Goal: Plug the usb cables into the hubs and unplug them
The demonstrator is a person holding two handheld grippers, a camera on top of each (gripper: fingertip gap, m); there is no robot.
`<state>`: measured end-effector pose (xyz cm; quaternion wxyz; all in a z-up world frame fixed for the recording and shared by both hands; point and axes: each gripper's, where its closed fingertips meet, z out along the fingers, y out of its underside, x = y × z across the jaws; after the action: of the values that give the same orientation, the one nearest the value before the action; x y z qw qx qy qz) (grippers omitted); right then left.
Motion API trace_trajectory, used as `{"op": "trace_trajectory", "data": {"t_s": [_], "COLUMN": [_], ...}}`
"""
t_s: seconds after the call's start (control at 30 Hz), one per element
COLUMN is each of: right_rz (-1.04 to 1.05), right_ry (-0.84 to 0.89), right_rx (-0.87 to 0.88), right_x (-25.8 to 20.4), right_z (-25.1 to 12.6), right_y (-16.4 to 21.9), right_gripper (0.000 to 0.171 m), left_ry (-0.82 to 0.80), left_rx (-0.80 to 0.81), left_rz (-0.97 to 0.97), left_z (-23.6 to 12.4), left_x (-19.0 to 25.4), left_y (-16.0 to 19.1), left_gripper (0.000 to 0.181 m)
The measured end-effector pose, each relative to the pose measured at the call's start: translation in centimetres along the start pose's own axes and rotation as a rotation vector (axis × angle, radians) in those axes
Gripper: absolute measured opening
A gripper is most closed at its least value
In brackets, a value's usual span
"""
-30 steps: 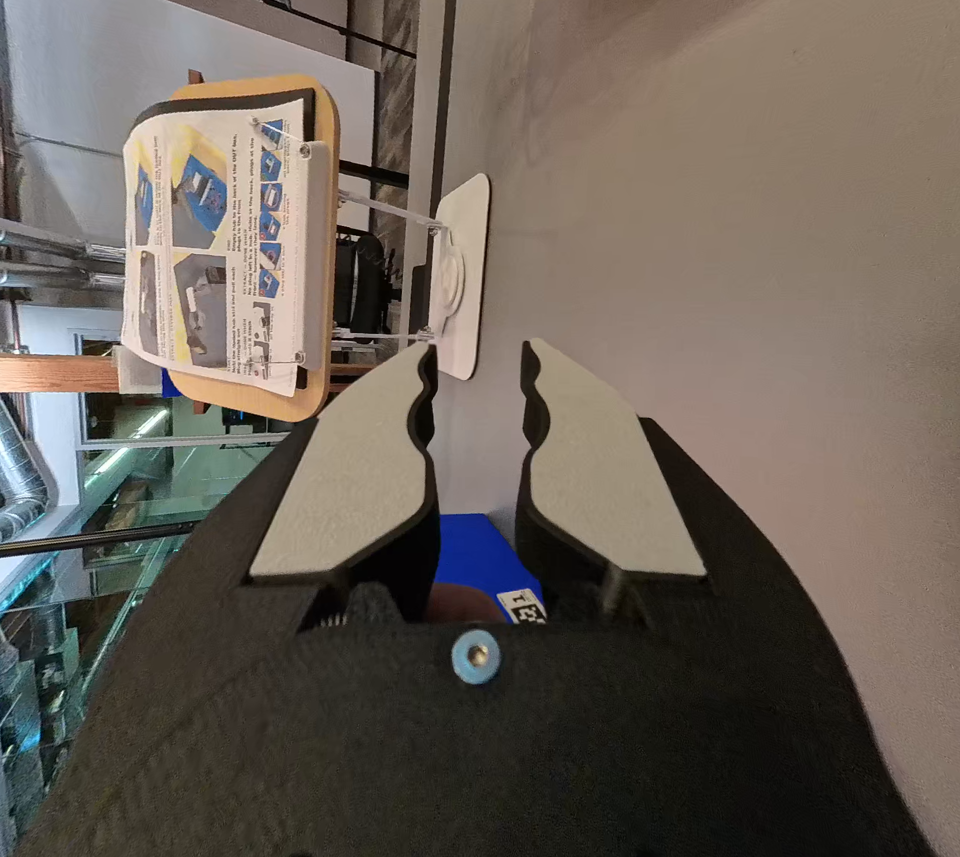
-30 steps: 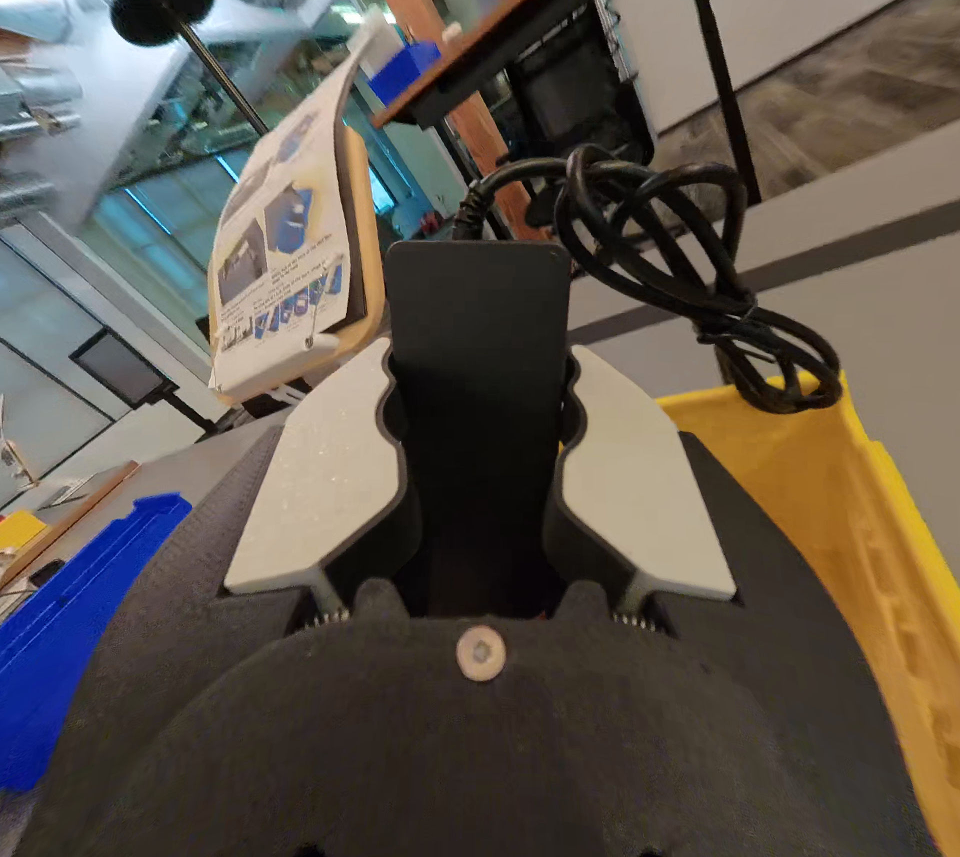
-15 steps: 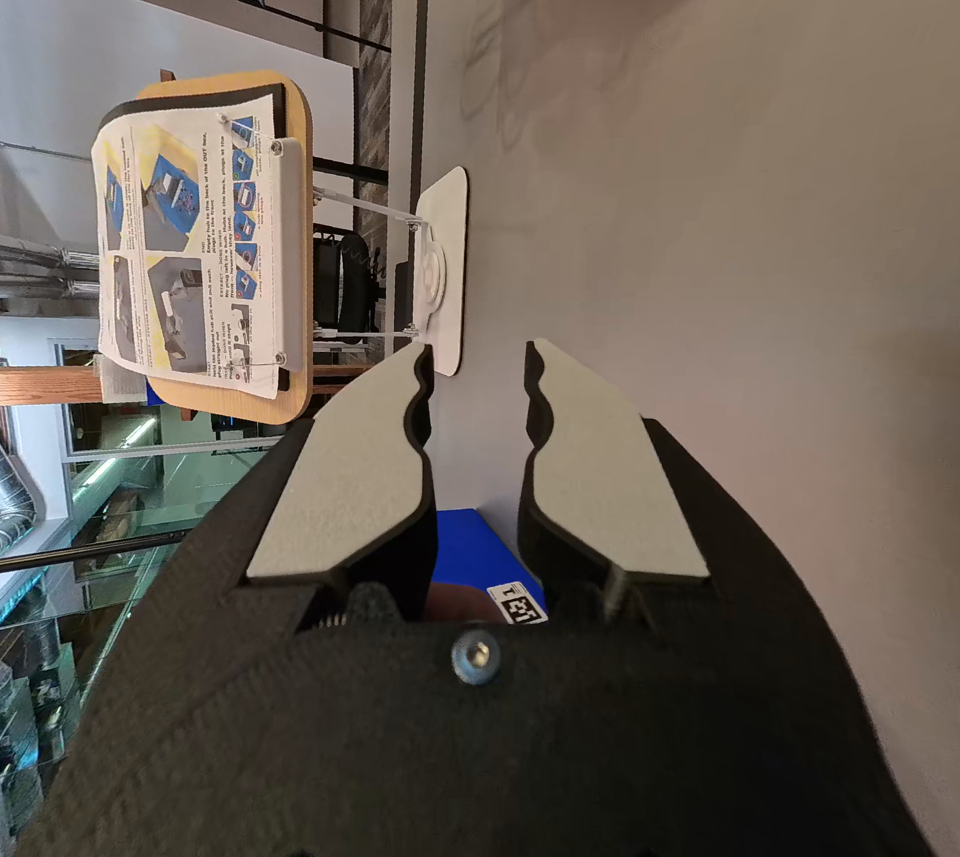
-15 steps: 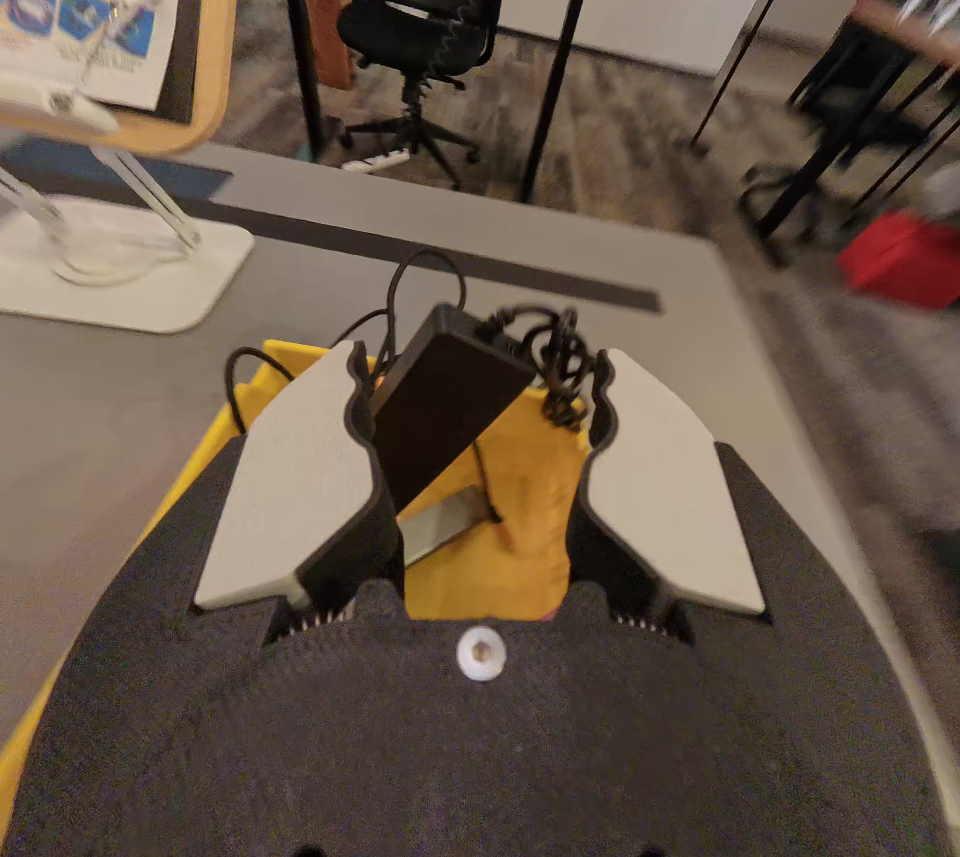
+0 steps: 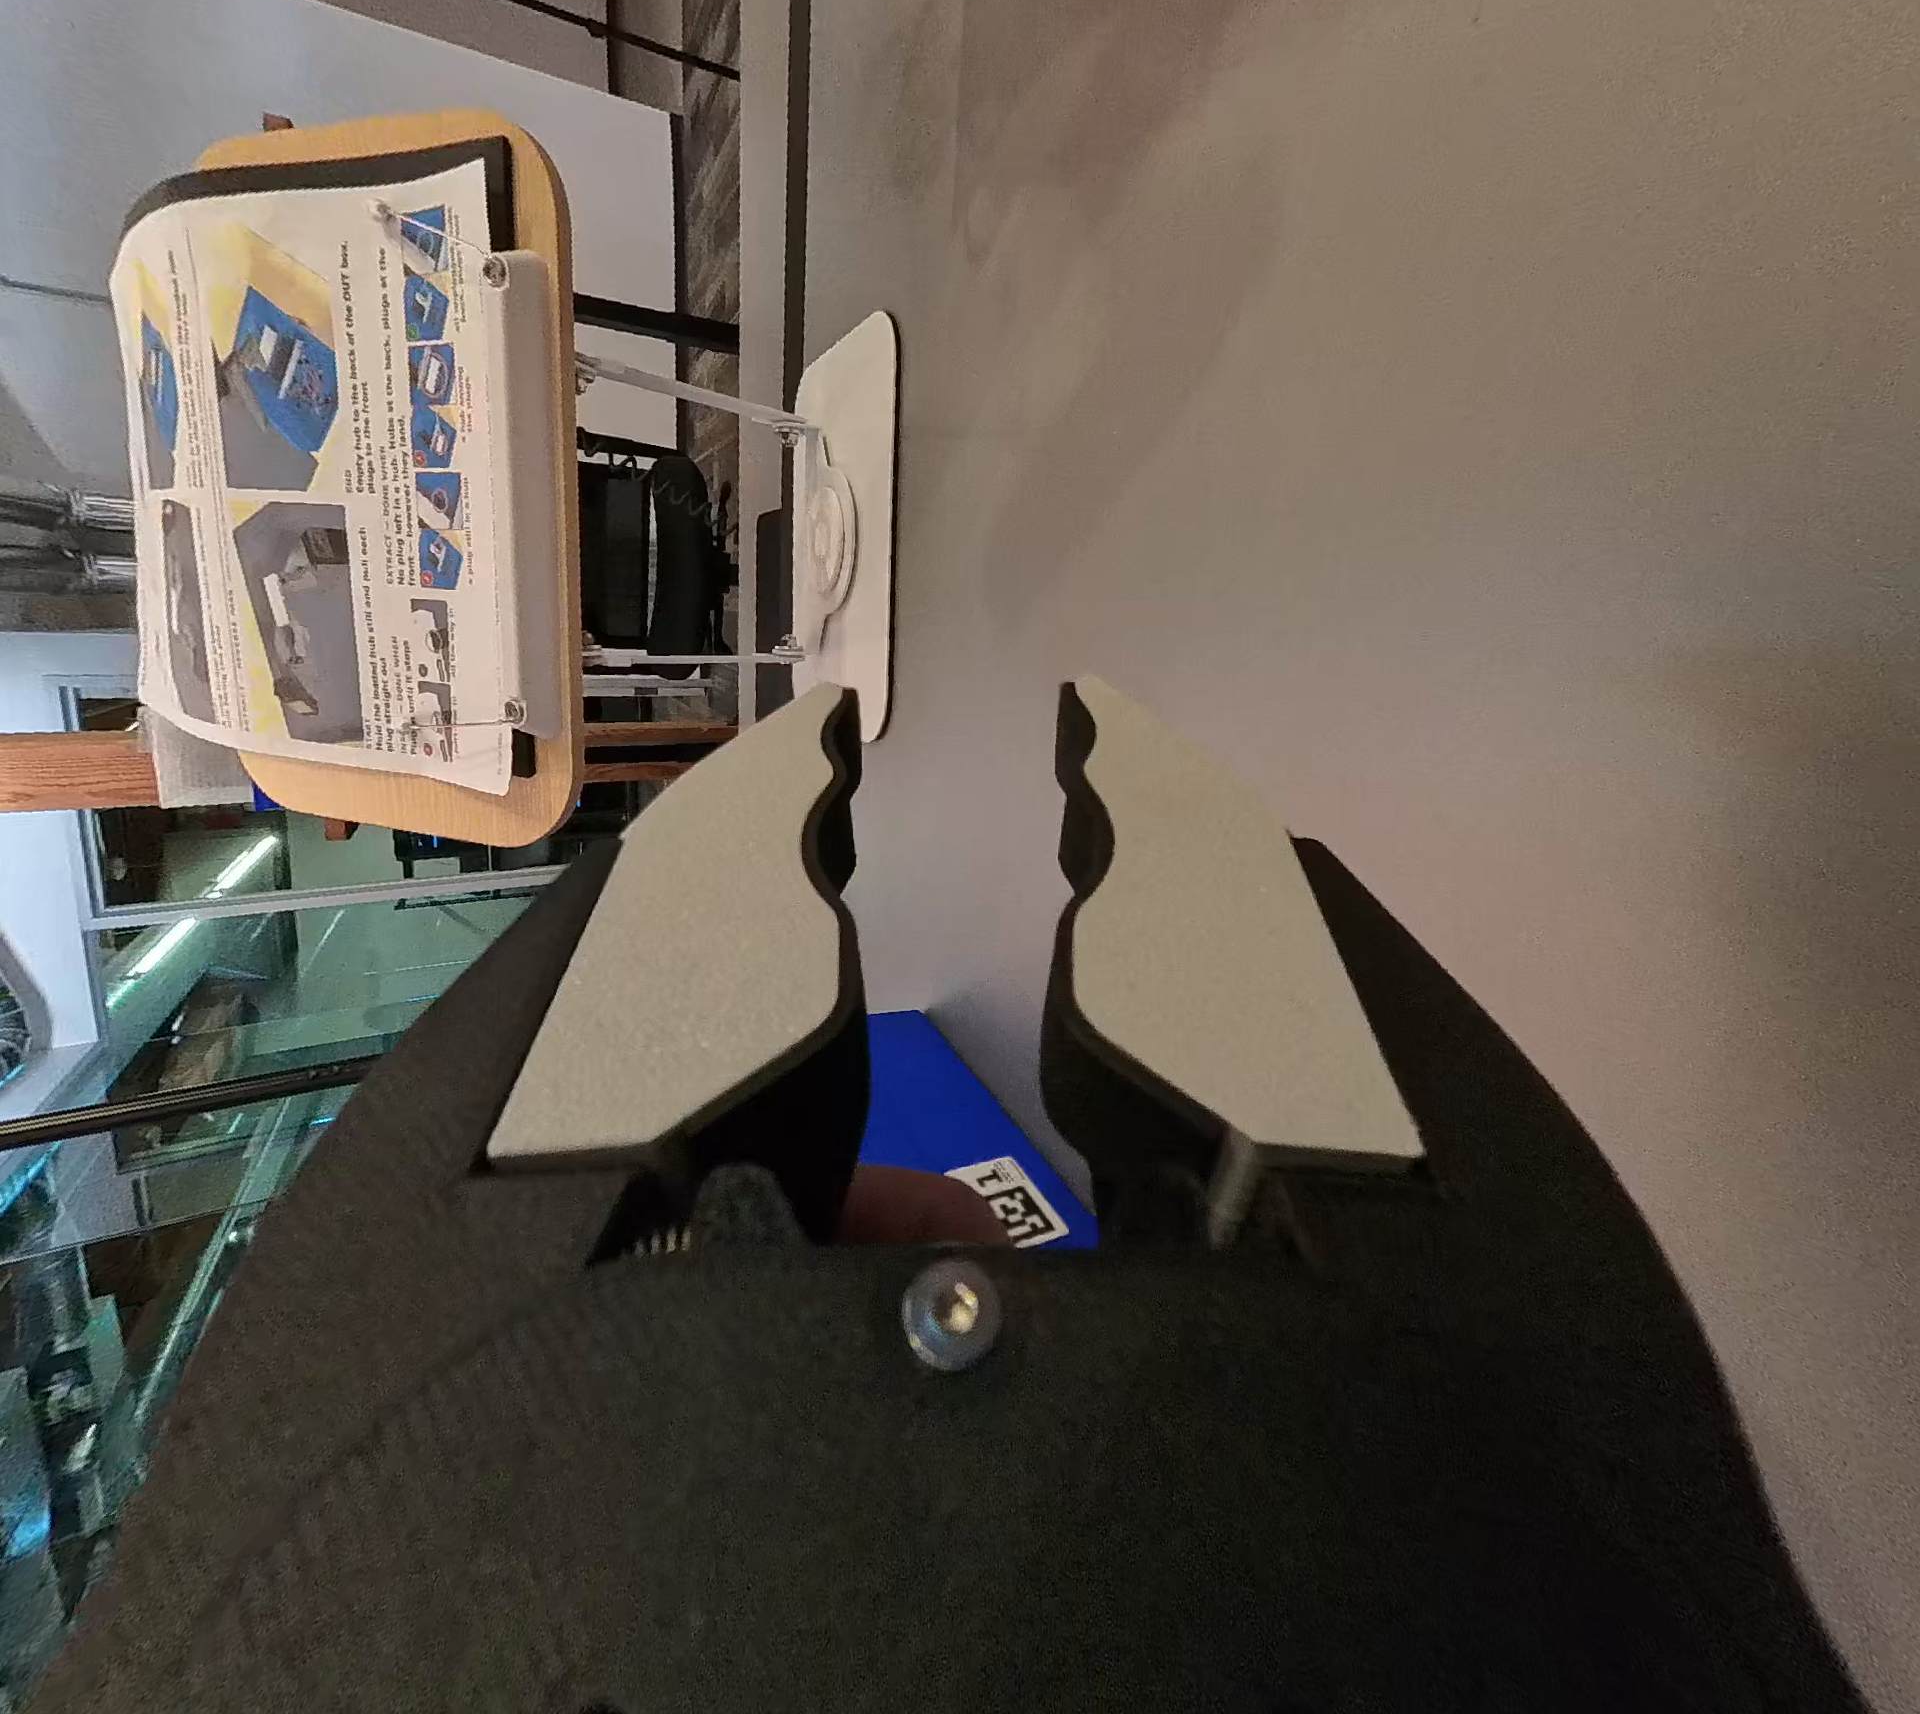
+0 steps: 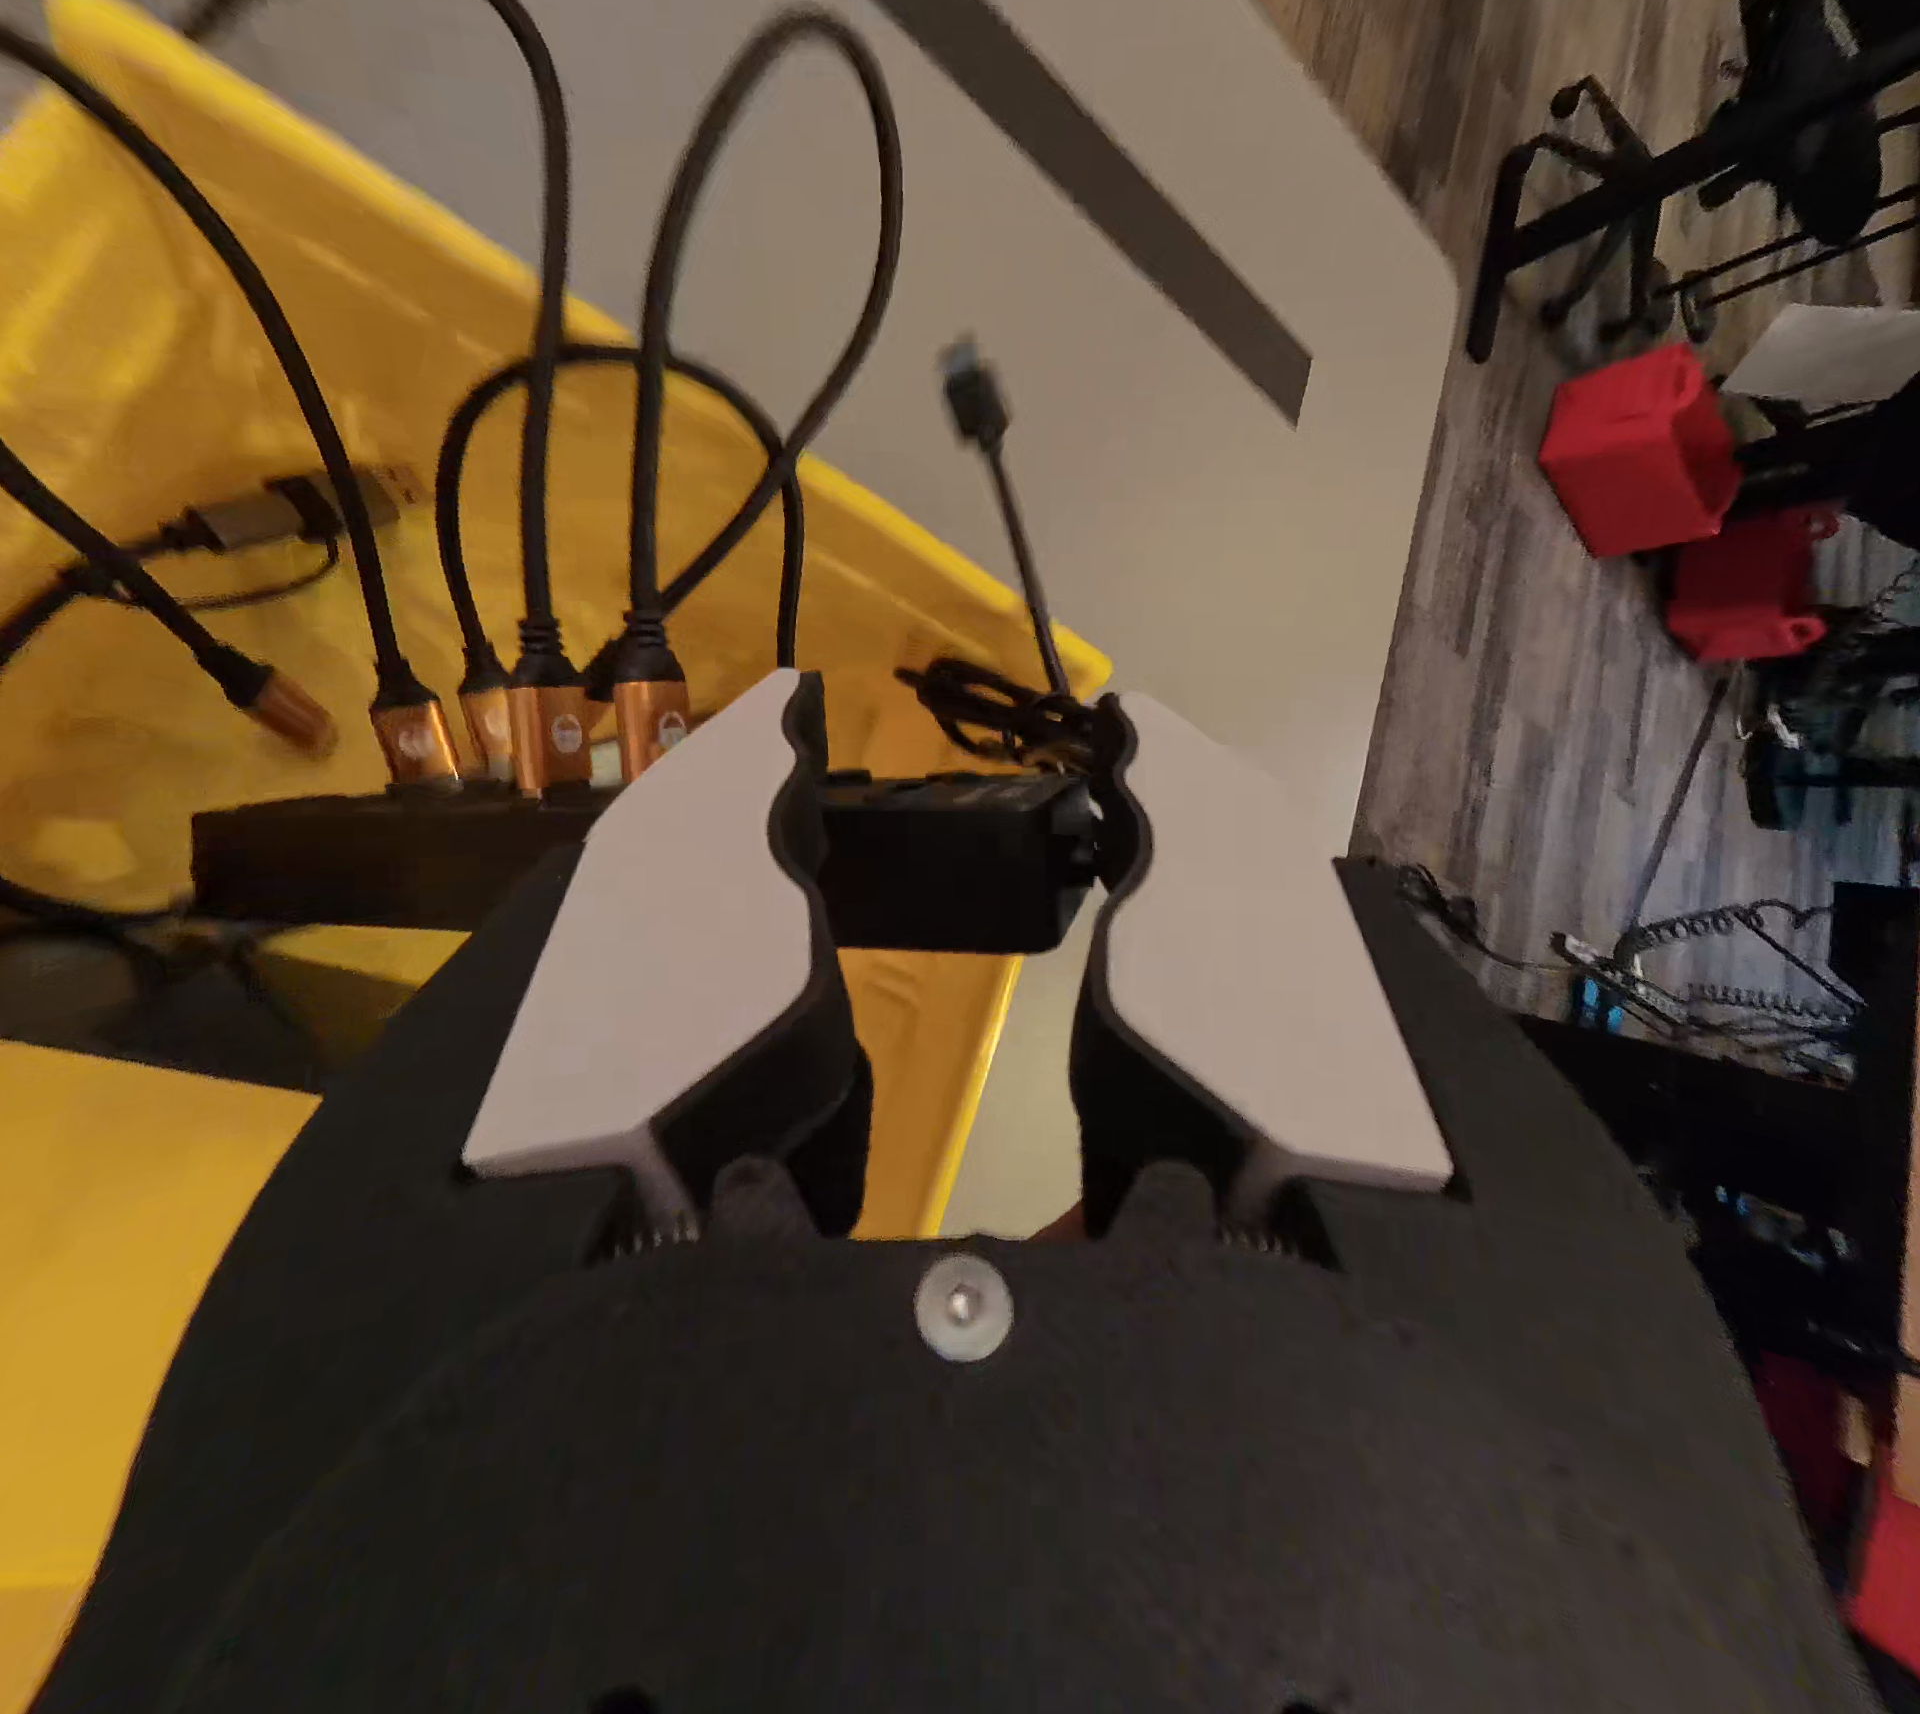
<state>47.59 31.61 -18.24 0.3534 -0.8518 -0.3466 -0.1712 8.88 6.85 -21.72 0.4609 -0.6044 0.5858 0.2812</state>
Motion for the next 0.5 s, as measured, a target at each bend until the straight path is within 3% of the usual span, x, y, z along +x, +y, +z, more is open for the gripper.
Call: {"op": "trace_trajectory", "data": {"t_s": [0.2,0.23,0.27,0.37,0.5], "right_rz": [-0.01,-0.05,-0.114,-0.205,-0.253], "right_ry": [-0.022,-0.02,0.0,0.079,0.062], "right_rx": [-0.114,-0.14,-0.18,-0.213,-0.244], "right_x": [-0.1,-0.1,-0.2,0.1,0.0], "right_z": [0.5,0.5,0.7,1.1,1.2], "right_y": [3.1,3.5,4.2,4.5,4.7], "right_gripper": [0.045,0.022,0.015,0.015,0.014], "left_ry": [0.008,0.009,0.009,0.016,0.02], "left_rx": [-0.002,-0.003,-0.005,-0.013,-0.019], "left_rz": [0.015,0.015,0.015,0.019,0.02], "left_z": [0.1,0.1,0.0,0.1,0.2], "left_x": [0.4,0.4,0.4,0.6,0.8], "left_y": [-0.2,-0.2,-0.2,0.0,0.1], "left_gripper": [0.037,0.037,0.037,0.038,0.039]}}
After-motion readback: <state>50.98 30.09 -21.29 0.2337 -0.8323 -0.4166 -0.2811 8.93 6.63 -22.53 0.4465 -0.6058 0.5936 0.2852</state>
